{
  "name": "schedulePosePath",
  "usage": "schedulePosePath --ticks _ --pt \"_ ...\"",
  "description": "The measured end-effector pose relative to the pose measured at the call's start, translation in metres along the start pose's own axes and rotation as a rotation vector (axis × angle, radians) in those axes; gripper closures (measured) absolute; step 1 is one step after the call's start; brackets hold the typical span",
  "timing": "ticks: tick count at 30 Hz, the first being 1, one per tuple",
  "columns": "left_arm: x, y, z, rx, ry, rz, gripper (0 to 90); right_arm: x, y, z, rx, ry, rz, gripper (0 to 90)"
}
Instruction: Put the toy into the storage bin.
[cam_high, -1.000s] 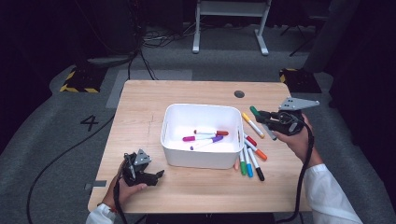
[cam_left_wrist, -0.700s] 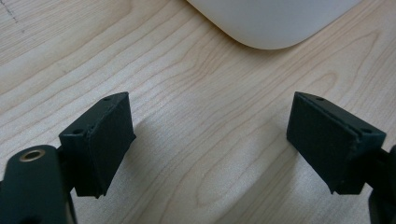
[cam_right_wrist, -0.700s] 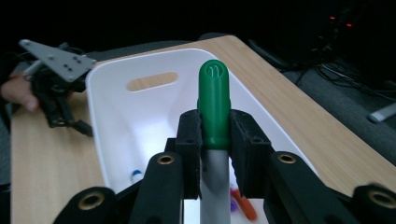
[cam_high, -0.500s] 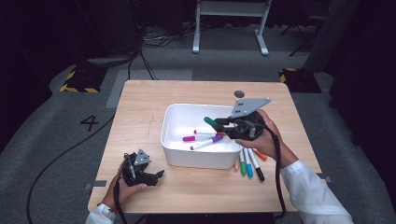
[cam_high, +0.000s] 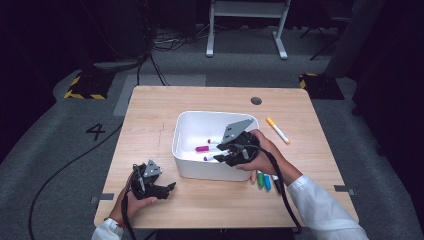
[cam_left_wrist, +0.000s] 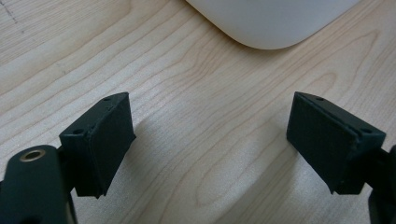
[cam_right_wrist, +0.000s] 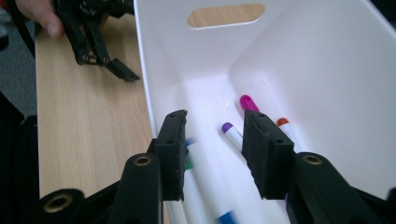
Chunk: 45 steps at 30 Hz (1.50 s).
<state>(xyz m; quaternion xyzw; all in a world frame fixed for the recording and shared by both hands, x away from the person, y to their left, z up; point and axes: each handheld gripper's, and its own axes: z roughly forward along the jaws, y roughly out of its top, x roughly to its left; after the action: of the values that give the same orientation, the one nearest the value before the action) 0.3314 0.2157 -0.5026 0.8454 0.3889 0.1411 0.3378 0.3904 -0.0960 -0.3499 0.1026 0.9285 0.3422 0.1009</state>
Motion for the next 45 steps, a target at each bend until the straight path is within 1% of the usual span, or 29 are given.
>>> schedulePosePath --ticks 2,4,5,6,7,9,10,12,14,15,17,19,20,21,23,25,26,27,28,30,31,32,33,34,35,37,40,42,45 --pt "0.000 0.000 0.000 -0.001 0.000 0.000 15.0 -0.007 -0.009 -0.014 -0.065 -0.007 0.023 58.6" --pt "0.000 0.000 0.000 0.000 -0.001 0.000 15.0 -0.017 -0.019 -0.029 -0.119 -0.031 0.072 57.9" --pt "0.000 0.000 0.000 0.000 -0.002 -0.001 14.9 -0.025 -0.029 -0.040 -0.168 -0.042 0.117 57.5" --pt "0.000 0.000 0.000 -0.001 -0.001 0.000 14.9 -0.029 -0.034 -0.047 -0.182 -0.067 0.133 56.9" --pt "0.000 0.000 0.000 0.000 -0.003 0.000 15.0 -0.036 -0.045 -0.057 -0.199 -0.113 0.162 56.8" --pt "0.000 0.000 0.000 0.000 -0.003 -0.001 14.9 -0.049 -0.062 -0.071 -0.208 -0.178 0.208 56.8" --pt "0.000 0.000 0.000 0.000 -0.003 -0.001 14.9 -0.054 -0.071 -0.076 -0.199 -0.219 0.223 56.8" --pt "0.000 0.000 0.000 -0.001 -0.003 -0.001 14.9 -0.065 -0.087 -0.081 -0.181 -0.273 0.254 56.7" --pt "0.000 0.000 0.000 0.000 -0.003 -0.001 14.9 -0.077 -0.106 -0.083 -0.142 -0.331 0.289 56.2" --pt "0.000 0.000 0.000 0.000 -0.003 -0.001 14.9 -0.083 -0.116 -0.083 -0.118 -0.358 0.295 56.2" --pt "0.000 0.000 0.000 0.000 -0.003 -0.001 14.9 -0.094 -0.135 -0.080 -0.067 -0.416 0.326 56.2" --pt "0.000 0.000 0.000 0.000 -0.002 -0.001 14.9 -0.102 -0.149 -0.076 -0.037 -0.458 0.350 56.2" --pt "0.000 0.000 0.000 0.000 -0.003 -0.001 14.9 -0.108 -0.160 -0.072 -0.016 -0.475 0.375 56.2" --pt "0.000 0.000 0.000 0.000 -0.003 -0.001 14.9 -0.112 -0.167 -0.069 -0.007 -0.478 0.387 56.1" --pt "0.000 0.000 0.000 0.000 -0.003 -0.001 14.9 -0.123 -0.187 -0.062 0.008 -0.493 0.436 56.2" --pt "0.000 0.000 0.000 0.000 -0.003 -0.001 14.9 -0.132 -0.204 -0.055 0.011 -0.491 0.482 56.2" --pt "0.000 0.000 0.000 -0.001 -0.003 -0.001 15.0 -0.136 -0.212 -0.052 0.017 -0.503 0.495 56.3" --pt "0.000 0.000 0.000 -0.001 -0.001 0.000 15.0 -0.140 -0.219 -0.049 0.024 -0.503 0.512 56.3" --pt "0.000 0.000 0.000 0.000 -0.002 0.001 15.0 -0.143 -0.223 -0.047 0.027 -0.503 0.528 56.3" --pt "0.000 0.000 0.000 -0.002 0.000 0.003 15.0 -0.151 -0.234 -0.043 0.031 -0.539 0.561 56.9" --pt "0.000 0.000 0.000 -0.001 -0.003 0.004 15.0 -0.154 -0.239 -0.042 0.021 -0.540 0.587 57.0" --pt "0.000 0.000 0.000 -0.001 -0.002 0.005 15.0 -0.157 -0.242 -0.041 0.018 -0.539 0.599 57.0" --pt "-0.001 0.000 0.000 -0.003 -0.003 0.005 15.0 -0.161 -0.249 -0.039 0.023 -0.567 0.621 57.1" --pt "-0.001 0.000 0.000 -0.002 -0.004 0.007 15.0 -0.164 -0.253 -0.038 0.026 -0.573 0.638 57.2" --pt "0.000 0.000 0.000 0.000 -0.009 0.012 15.0 -0.167 -0.258 -0.036 0.027 -0.560 0.660 57.0" --pt "-0.001 -0.001 0.000 0.001 -0.009 0.012 15.0 -0.172 -0.266 -0.032 0.044 -0.564 0.679 56.6" --pt "-0.001 -0.001 -0.001 0.001 -0.008 0.012 15.0 -0.176 -0.273 -0.029 0.040 -0.551 0.722 58.1" --pt "-0.001 -0.001 -0.001 0.001 -0.010 0.008 15.0 -0.177 -0.277 -0.028 0.014 -0.551 0.748 63.9" --pt "-0.001 -0.001 -0.001 0.001 -0.011 0.007 15.0 -0.177 -0.277 -0.028 0.019 -0.551 0.734 72.7"
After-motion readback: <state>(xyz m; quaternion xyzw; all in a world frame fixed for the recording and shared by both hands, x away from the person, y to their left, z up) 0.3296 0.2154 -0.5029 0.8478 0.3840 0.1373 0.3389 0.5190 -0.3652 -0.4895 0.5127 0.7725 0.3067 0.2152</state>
